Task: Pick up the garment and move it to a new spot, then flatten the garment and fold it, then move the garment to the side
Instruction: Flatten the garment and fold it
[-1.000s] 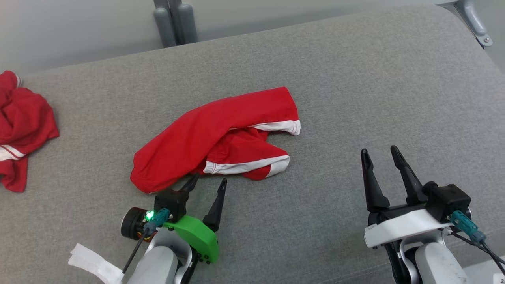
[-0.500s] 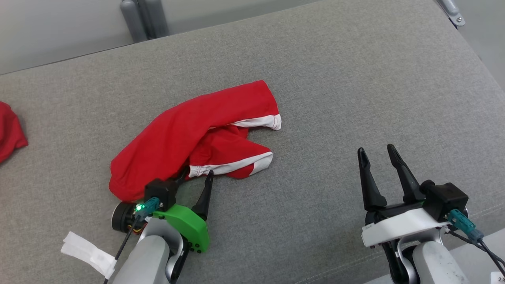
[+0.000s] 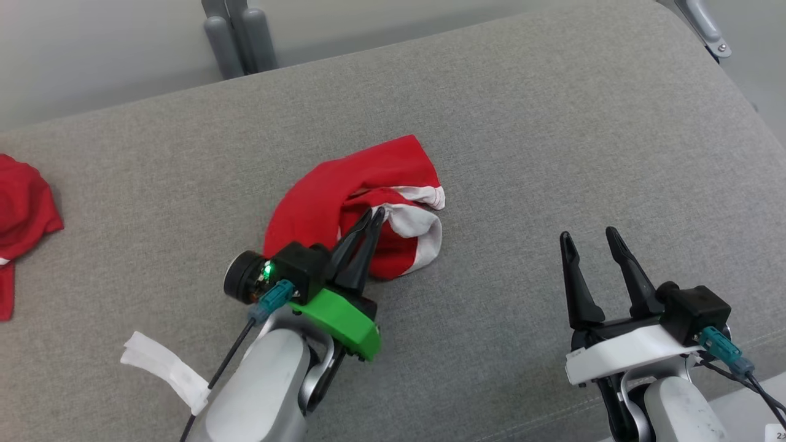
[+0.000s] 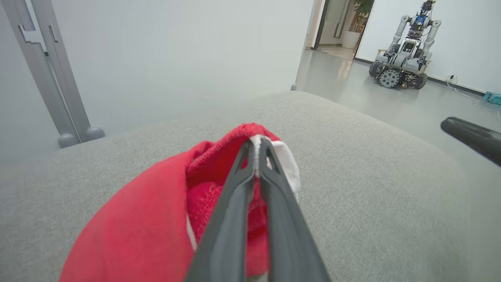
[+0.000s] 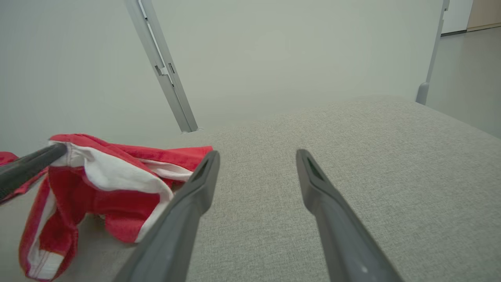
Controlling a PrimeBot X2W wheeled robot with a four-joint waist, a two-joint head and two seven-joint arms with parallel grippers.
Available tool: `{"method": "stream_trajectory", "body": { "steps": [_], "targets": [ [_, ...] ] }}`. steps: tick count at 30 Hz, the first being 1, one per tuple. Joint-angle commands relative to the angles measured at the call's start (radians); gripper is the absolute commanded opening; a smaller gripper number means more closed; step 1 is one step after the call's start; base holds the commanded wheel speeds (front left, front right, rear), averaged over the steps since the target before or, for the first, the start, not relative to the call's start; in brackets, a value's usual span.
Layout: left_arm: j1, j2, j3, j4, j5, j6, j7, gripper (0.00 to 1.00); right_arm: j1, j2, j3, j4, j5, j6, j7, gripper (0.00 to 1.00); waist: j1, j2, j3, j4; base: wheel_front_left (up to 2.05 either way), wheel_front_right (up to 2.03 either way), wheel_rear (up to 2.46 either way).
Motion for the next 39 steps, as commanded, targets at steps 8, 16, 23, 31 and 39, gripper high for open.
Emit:
{"method": "stream_trajectory", "body": {
  "steps": [8,16,23,31,39],
  "targets": [
    [-0.040,-0.003,-0.029,-0.233,-0.026,0.015,0.002,0.00,0.020,-0.002,-0.008,0.007,-0.001,0.000,-0.003,1.00,0.0000,-0.0001,-0.049,0.013,0.00,0.00,0.00],
    [0.041,0.053,0.026,-0.314,-0.078,0.079,0.074,0.00,0.029,-0.002,-0.019,0.004,0.005,0.000,-0.003,1.00,0.0000,-0.0001,-0.059,0.035,0.00,0.00,0.00],
    [0.155,0.119,0.115,-0.247,-0.135,0.126,0.052,0.00,0.024,-0.002,-0.027,0.000,0.001,0.000,-0.003,1.00,0.0000,-0.0001,-0.047,0.063,0.00,0.00,0.00],
    [0.255,0.169,0.194,-0.223,-0.184,0.149,0.027,0.00,0.023,-0.002,-0.025,0.007,-0.006,0.000,-0.003,1.00,0.0000,-0.0001,-0.042,0.089,0.00,0.00,0.00],
    [0.309,0.174,0.235,-0.150,-0.226,0.163,0.020,0.00,0.020,-0.002,-0.015,0.018,-0.005,0.000,-0.003,1.00,0.0000,-0.0001,-0.043,0.103,0.00,0.00,0.00]
  ]
}}
